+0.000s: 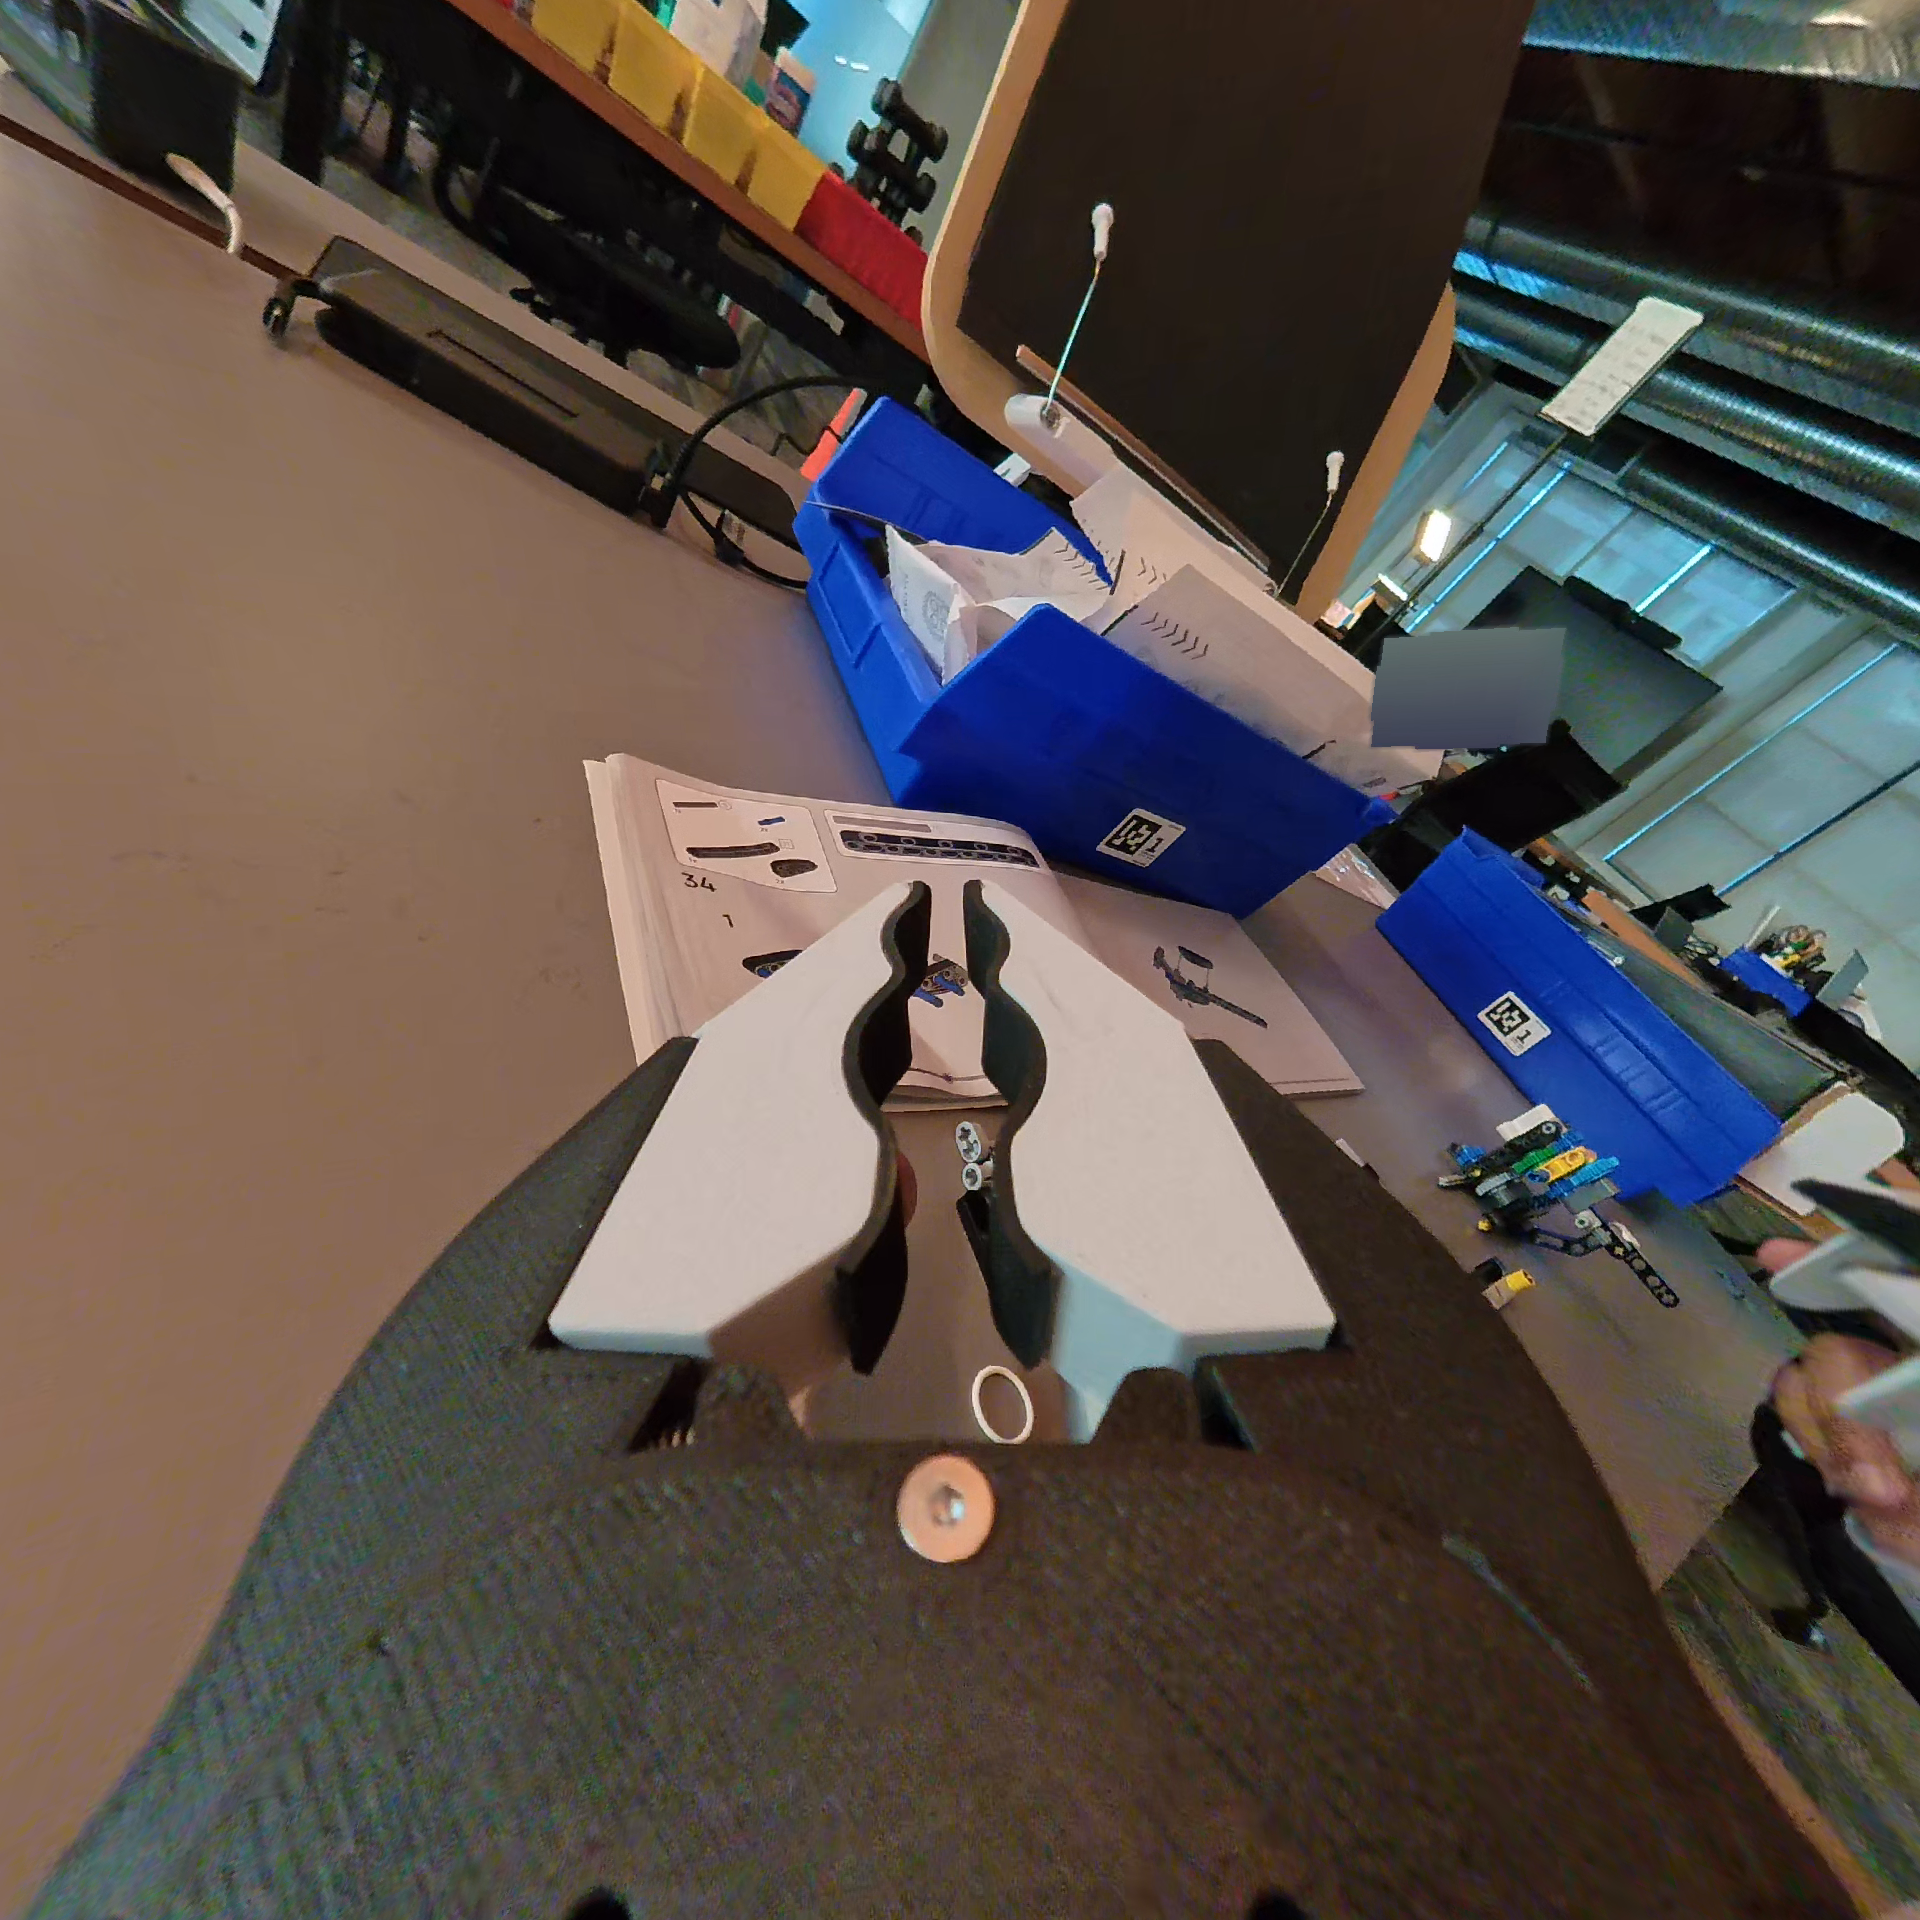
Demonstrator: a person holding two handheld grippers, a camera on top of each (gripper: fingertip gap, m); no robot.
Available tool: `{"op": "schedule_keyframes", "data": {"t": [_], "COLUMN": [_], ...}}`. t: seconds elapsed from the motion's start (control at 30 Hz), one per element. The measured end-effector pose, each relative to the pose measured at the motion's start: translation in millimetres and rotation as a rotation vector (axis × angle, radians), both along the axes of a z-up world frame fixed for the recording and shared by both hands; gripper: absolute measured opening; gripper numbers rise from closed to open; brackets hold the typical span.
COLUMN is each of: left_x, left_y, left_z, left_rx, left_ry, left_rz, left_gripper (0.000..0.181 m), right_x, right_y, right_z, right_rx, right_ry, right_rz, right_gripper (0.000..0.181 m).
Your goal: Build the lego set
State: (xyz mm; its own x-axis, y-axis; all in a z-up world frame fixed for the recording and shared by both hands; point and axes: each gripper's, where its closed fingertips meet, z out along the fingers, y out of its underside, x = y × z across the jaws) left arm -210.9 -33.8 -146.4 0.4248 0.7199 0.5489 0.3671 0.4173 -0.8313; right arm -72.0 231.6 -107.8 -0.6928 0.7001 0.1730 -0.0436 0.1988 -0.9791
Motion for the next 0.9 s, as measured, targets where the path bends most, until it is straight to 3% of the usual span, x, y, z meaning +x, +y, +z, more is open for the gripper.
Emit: {"op": "schedule_keyframes", "data": {"t": [0.13,0.27,0.63,0.9], "left_x": [1,1,2,3], "left_y": [1,3,7,8], "left_z": [0,0,0,-1], "left_rx": [-0.012,-0.028,-0.031,-0.024], "left_ry": [0.004,0.008,0.007,-0.001], "left_rz": [-0.003,-0.006,-0.017,-0.023], "left_gripper": [0.002,0.002,0.003,0.003], "right_x": [11,11,3,4], "right_y": [-60,-74,-61,-62], "right_z": [-48,-82,-84,-86], "right_rx": [0.042,0.141,-0.012,0.007], "right_ry": [-0.281,-0.383,-0.528,-0.520], "right_rz": [0.140,0.123,0.104,0.098], "right_gripper": [0.061,0.066,0.066,0.065]}}
